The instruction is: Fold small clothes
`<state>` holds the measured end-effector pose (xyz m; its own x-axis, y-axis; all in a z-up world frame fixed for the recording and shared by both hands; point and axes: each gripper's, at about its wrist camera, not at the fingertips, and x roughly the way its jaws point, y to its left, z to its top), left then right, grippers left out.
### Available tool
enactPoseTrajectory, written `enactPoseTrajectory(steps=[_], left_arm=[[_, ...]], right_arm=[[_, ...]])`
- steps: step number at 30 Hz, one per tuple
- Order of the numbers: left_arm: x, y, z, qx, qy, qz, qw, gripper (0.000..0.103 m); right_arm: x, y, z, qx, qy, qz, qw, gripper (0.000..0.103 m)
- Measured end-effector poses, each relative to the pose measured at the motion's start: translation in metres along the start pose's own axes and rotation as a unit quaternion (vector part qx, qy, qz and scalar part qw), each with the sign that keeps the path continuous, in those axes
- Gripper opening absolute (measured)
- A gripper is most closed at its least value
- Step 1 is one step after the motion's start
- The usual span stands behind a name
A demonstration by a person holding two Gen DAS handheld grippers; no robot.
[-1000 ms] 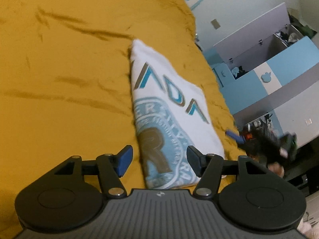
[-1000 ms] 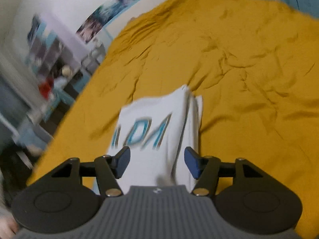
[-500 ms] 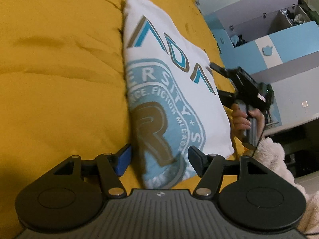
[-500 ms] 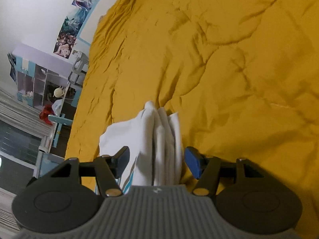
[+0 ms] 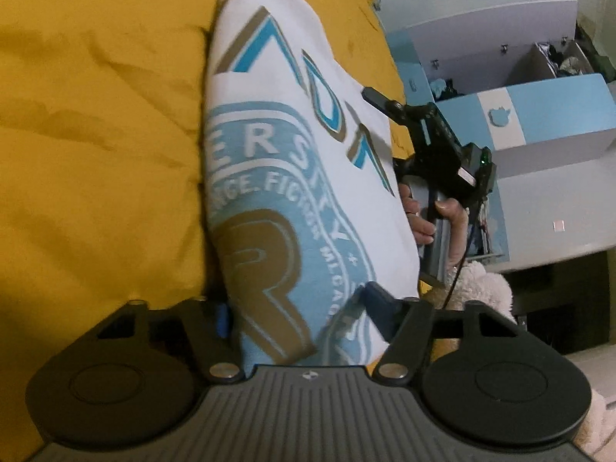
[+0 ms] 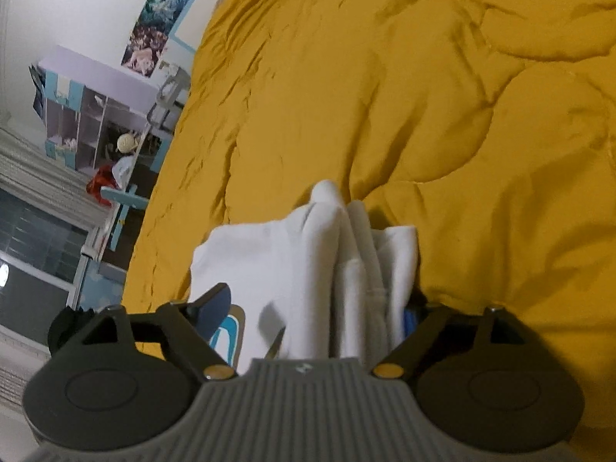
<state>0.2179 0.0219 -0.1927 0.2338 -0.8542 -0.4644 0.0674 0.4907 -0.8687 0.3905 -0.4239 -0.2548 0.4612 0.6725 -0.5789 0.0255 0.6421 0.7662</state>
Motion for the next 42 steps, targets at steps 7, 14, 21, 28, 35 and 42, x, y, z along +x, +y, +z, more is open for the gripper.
enactPoseTrajectory(steps=[7, 14, 21, 28, 35, 42], left_arm=[[-0.011, -0.004, -0.006, -0.005, -0.026, 0.000, 0.9997, 0.034], [-0.040, -0.013, 0.005, 0.000, -0.042, -0.055, 0.9976, 0.030], [-0.096, -0.024, 0.007, 0.024, -0.099, -0.086, 0.9911, 0.030], [-0.209, -0.008, 0.002, 0.039, -0.189, -0.054, 0.9796, 0.030], [-0.281, 0.047, -0.007, 0.010, -0.249, 0.004, 0.9683, 0.030], [-0.259, 0.149, -0.008, -0.089, -0.215, 0.058, 0.9709, 0.030]], right_arm=[[-0.002, 0.013, -0.003, -0.007, -0.008, -0.037, 0.999, 0.029], [-0.021, 0.062, 0.000, -0.035, -0.032, -0.003, 0.999, 0.025], [-0.025, 0.159, 0.003, -0.097, -0.051, 0.051, 0.993, 0.024], [0.045, 0.271, -0.002, -0.144, -0.023, 0.134, 0.980, 0.024], [0.175, 0.344, -0.032, -0.158, 0.006, 0.150, 0.976, 0.024], [0.284, 0.333, -0.071, -0.155, 0.042, 0.049, 0.986, 0.024]])
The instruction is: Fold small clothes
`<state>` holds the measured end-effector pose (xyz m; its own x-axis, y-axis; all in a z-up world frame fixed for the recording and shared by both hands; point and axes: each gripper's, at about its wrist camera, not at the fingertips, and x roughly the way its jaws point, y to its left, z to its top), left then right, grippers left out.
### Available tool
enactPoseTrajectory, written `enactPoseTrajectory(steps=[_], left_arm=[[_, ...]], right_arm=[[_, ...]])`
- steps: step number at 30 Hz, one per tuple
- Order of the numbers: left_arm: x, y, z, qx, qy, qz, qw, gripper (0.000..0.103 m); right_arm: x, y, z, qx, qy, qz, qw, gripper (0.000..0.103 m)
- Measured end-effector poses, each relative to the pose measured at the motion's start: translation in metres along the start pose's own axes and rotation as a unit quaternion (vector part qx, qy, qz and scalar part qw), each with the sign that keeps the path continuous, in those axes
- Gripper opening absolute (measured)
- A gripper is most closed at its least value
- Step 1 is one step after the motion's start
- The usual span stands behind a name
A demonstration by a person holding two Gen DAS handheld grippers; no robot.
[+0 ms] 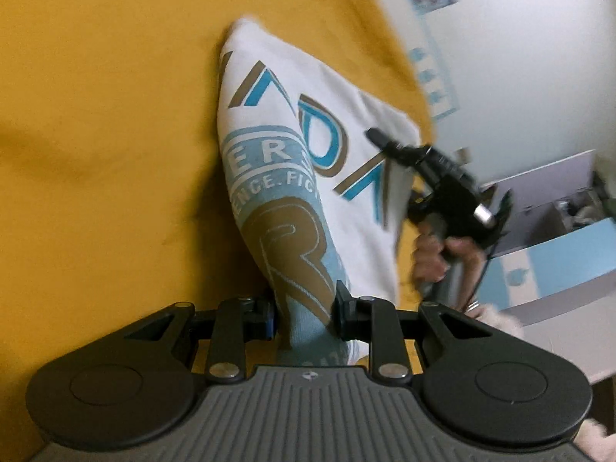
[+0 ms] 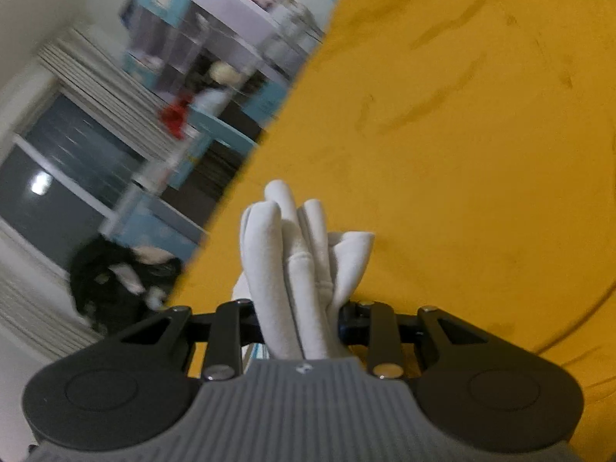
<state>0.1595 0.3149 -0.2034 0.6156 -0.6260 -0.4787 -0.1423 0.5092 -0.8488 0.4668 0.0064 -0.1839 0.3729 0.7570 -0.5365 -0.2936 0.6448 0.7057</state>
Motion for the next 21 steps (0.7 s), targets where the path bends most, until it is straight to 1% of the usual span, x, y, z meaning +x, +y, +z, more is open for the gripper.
enactPoseTrajectory(steps=[1, 2, 3, 5, 6, 7, 9, 10, 11, 12, 13, 14, 15, 16, 17, 18, 20, 21], left_arm=[[0.007, 0.008, -0.004, 0.007, 0.013, 0.023, 0.9996, 0.029], [0.012, 0.012, -0.009, 0.019, 0.017, 0.031, 0.9992, 0.029], [0.013, 0.014, -0.012, 0.025, 0.015, 0.030, 0.9991, 0.029], [0.012, 0.013, -0.013, 0.020, 0.012, 0.025, 0.9994, 0.029], [0.012, 0.011, -0.014, 0.020, 0.012, 0.027, 0.9994, 0.029], [0.004, 0.017, -0.009, 0.024, 0.013, 0.031, 0.9991, 0.030], [0.001, 0.004, -0.005, 0.039, 0.013, 0.048, 0.9980, 0.030], [-0.008, 0.002, -0.002, 0.048, 0.008, 0.061, 0.9970, 0.031], [-0.013, -0.011, -0.005, 0.057, 0.001, 0.076, 0.9955, 0.031], [-0.023, -0.021, -0.003, 0.066, -0.008, 0.098, 0.9929, 0.036], [-0.033, -0.031, -0.003, 0.081, -0.019, 0.134, 0.9875, 0.042], [-0.045, -0.039, -0.001, 0.094, -0.032, 0.161, 0.9819, 0.043], [-0.051, -0.047, -0.003, 0.109, -0.052, 0.181, 0.9760, 0.043], [-0.055, -0.057, -0.003, 0.121, -0.071, 0.191, 0.9715, 0.043], [-0.058, -0.065, -0.003, 0.132, -0.083, 0.189, 0.9697, 0.043], [-0.057, -0.073, -0.002, 0.137, -0.090, 0.177, 0.9704, 0.043], [-0.050, -0.085, 0.000, 0.138, -0.105, 0.146, 0.9739, 0.044], [-0.044, -0.089, 0.001, 0.140, -0.108, 0.134, 0.9751, 0.047]], right_arm=[[0.012, -0.005, -0.007, -0.003, 0.007, -0.020, 1.000, 0.024], [0.021, -0.013, -0.010, -0.006, 0.008, -0.039, 0.999, 0.024], [0.028, -0.021, -0.012, -0.003, 0.011, -0.049, 0.999, 0.024], [0.036, -0.035, -0.014, 0.008, 0.017, -0.047, 0.999, 0.026], [0.037, -0.037, -0.016, 0.004, 0.018, -0.044, 0.999, 0.027], [0.036, -0.036, -0.017, -0.001, 0.021, -0.039, 0.999, 0.029], [0.027, -0.033, -0.012, -0.004, 0.017, -0.049, 0.999, 0.036], [0.016, -0.032, -0.011, -0.010, 0.008, -0.058, 0.998, 0.039], [0.004, -0.024, -0.009, -0.022, -0.006, -0.075, 0.997, 0.042], [-0.012, -0.016, -0.008, -0.040, -0.023, -0.088, 0.995, 0.044], [-0.029, -0.004, -0.010, -0.071, -0.048, -0.100, 0.991, 0.043], [-0.050, 0.014, -0.017, -0.120, -0.074, -0.121, 0.983, 0.043], [-0.066, 0.024, -0.024, -0.154, -0.085, -0.126, 0.976, 0.043], [-0.079, 0.037, -0.035, -0.183, -0.084, -0.119, 0.972, 0.042], [-0.092, 0.049, -0.049, -0.202, -0.076, -0.100, 0.971, 0.036], [-0.100, 0.056, -0.060, -0.211, -0.071, -0.086, 0.971, 0.033], [-0.108, 0.071, -0.087, -0.227, -0.065, -0.070, 0.969, 0.028], [-0.110, 0.075, -0.097, -0.226, -0.065, -0.064, 0.970, 0.026]])
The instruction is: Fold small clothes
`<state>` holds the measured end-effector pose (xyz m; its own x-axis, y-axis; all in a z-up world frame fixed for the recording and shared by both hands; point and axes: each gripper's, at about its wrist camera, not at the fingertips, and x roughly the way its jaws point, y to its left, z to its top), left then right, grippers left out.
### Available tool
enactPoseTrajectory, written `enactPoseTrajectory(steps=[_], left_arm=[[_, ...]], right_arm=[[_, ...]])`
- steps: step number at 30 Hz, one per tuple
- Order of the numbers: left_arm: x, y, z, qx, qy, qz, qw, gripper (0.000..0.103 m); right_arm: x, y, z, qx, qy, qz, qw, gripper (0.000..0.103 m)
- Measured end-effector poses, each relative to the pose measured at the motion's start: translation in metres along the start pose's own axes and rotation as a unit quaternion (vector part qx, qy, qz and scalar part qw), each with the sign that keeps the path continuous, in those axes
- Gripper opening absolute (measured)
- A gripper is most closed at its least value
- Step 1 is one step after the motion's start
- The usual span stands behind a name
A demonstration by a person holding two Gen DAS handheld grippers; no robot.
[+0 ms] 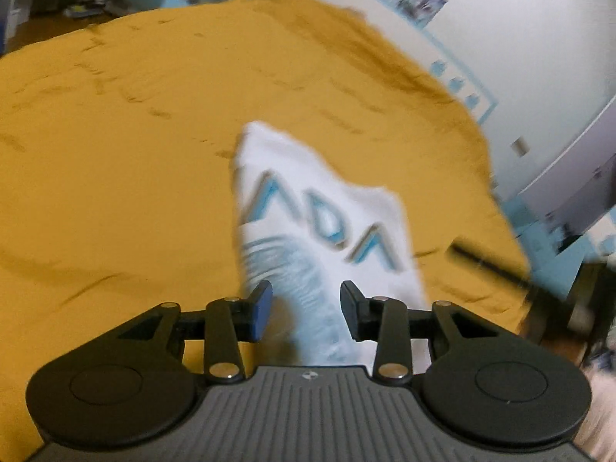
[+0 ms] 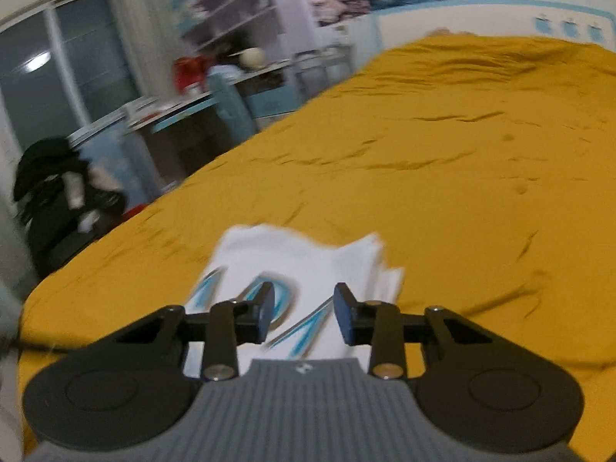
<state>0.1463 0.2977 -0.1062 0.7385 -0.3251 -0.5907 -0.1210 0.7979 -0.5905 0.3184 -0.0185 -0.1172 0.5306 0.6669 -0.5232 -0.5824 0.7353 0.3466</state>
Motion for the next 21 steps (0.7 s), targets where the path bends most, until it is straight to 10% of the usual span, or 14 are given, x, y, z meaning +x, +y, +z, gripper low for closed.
enactPoseTrajectory(steps=[12, 21], left_arm=[[0.065, 0.018, -0.017, 0.000, 0.022, 0.021, 0.9996, 0.039], [0.039, 0.030, -0.021, -0.009, 0.002, -0.027, 0.9996, 0.033]], right_arm=[[0.034, -0.031, -0.068, 0.043, 0.083, -0.031, 0.995, 0.015], [0.040, -0.043, -0.046, 0.051, 0.102, -0.004, 0.993, 0.023]])
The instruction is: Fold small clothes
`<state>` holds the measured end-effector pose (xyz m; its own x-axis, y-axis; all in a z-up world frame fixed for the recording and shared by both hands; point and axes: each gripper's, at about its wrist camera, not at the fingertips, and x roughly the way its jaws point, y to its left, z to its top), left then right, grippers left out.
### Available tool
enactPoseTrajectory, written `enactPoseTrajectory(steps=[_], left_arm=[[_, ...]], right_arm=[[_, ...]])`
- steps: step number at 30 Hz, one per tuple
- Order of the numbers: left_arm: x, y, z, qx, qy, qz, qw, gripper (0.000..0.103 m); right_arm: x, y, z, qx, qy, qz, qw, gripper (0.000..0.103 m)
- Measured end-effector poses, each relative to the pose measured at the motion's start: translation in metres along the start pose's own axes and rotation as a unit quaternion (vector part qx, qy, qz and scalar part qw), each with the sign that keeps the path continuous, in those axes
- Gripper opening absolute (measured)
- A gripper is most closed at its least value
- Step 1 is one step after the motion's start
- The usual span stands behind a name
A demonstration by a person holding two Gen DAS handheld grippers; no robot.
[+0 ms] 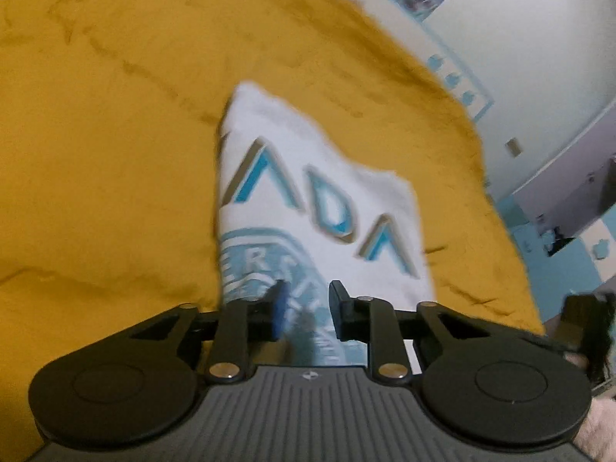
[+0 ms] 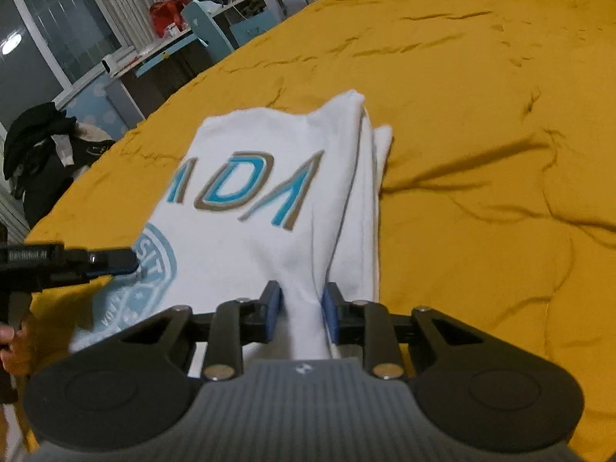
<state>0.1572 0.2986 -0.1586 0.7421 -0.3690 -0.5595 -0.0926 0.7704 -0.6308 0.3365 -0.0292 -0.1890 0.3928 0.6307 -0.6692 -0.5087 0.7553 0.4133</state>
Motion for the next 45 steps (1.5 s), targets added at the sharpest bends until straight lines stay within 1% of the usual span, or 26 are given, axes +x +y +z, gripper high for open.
enactPoseTrajectory(steps=[3, 5, 7, 10, 12, 13, 17, 20, 23, 25, 28, 31, 32, 34, 36, 37, 39, 42, 45], left_arm=[[-0.019, -0.019, -0.005, 0.018, -0.014, -0.012, 0.9997, 0.037], [-0.023, -0.028, -0.012, 0.021, -0.012, -0.019, 0.9995, 0.038], [-0.025, -0.034, -0.020, 0.018, -0.005, -0.013, 0.9998, 0.038], [-0.021, -0.032, -0.032, 0.004, 0.012, 0.008, 0.9999, 0.038], [-0.018, -0.026, -0.037, -0.014, 0.017, 0.011, 0.9997, 0.038], [-0.017, -0.024, -0.040, -0.021, 0.017, 0.010, 0.9996, 0.038], [-0.015, -0.022, -0.042, -0.024, 0.018, 0.010, 0.9995, 0.038], [-0.011, -0.021, -0.042, -0.021, 0.023, 0.011, 0.9994, 0.038], [-0.013, -0.022, -0.042, -0.026, 0.023, 0.013, 0.9993, 0.038], [-0.020, -0.027, -0.042, -0.027, 0.014, 0.004, 0.9995, 0.039], [-0.026, -0.039, -0.044, -0.017, 0.012, -0.006, 0.9998, 0.039], [-0.025, -0.046, -0.048, -0.015, 0.019, -0.018, 0.9996, 0.042], [-0.023, -0.047, -0.050, -0.011, 0.023, -0.016, 0.9995, 0.042], [-0.017, -0.047, -0.055, -0.008, 0.033, -0.007, 0.9994, 0.042], [-0.009, -0.044, -0.060, -0.009, 0.044, 0.003, 0.9990, 0.042], [-0.003, -0.040, -0.062, -0.008, 0.050, 0.014, 0.9986, 0.042], [0.003, -0.034, -0.068, -0.009, 0.053, 0.021, 0.9983, 0.042], [0.007, -0.028, -0.071, -0.011, 0.055, 0.021, 0.9982, 0.042], [0.002, -0.033, -0.069, -0.015, 0.053, 0.027, 0.9981, 0.042]], right_arm=[[-0.003, 0.007, 0.029, -0.013, -0.057, 0.013, 0.998, 0.025], [0.007, 0.008, 0.050, -0.016, -0.080, 0.019, 0.996, 0.026], [0.024, 0.007, 0.068, -0.026, -0.100, 0.011, 0.995, 0.026], [0.058, -0.007, 0.085, -0.021, -0.101, -0.008, 0.995, 0.026], [0.078, -0.019, 0.090, -0.011, -0.086, -0.022, 0.996, 0.026], [0.086, -0.025, 0.091, -0.005, -0.081, -0.026, 0.996, 0.025], [0.107, -0.037, 0.089, 0.012, -0.065, -0.038, 0.997, 0.023], [0.113, -0.038, 0.085, 0.018, -0.064, -0.046, 0.997, 0.023], [0.099, -0.029, 0.085, 0.021, -0.072, -0.044, 0.996, 0.024], [0.075, -0.019, 0.079, 0.021, -0.086, -0.019, 0.996, 0.027], [0.032, 0.002, 0.057, -0.010, -0.097, 0.019, 0.995, 0.028], [-0.007, 0.020, 0.024, -0.052, -0.090, 0.034, 0.994, 0.028], [-0.019, 0.023, 0.012, -0.062, -0.086, 0.035, 0.994, 0.028], [-0.032, 0.023, -0.008, -0.059, -0.070, 0.038, 0.995, 0.030], [-0.034, 0.017, -0.025, -0.038, -0.043, 0.026, 0.998, 0.030], [-0.032, 0.012, -0.033, -0.032, -0.031, 0.019, 0.999, 0.030], [-0.023, 0.005, -0.047, -0.025, -0.004, -0.007, 1.000, 0.030], [-0.019, 0.000, -0.059, -0.031, -0.002, -0.015, 0.999, 0.030], [-0.022, 0.009, -0.052, -0.028, -0.005, -0.030, 0.999, 0.033]])
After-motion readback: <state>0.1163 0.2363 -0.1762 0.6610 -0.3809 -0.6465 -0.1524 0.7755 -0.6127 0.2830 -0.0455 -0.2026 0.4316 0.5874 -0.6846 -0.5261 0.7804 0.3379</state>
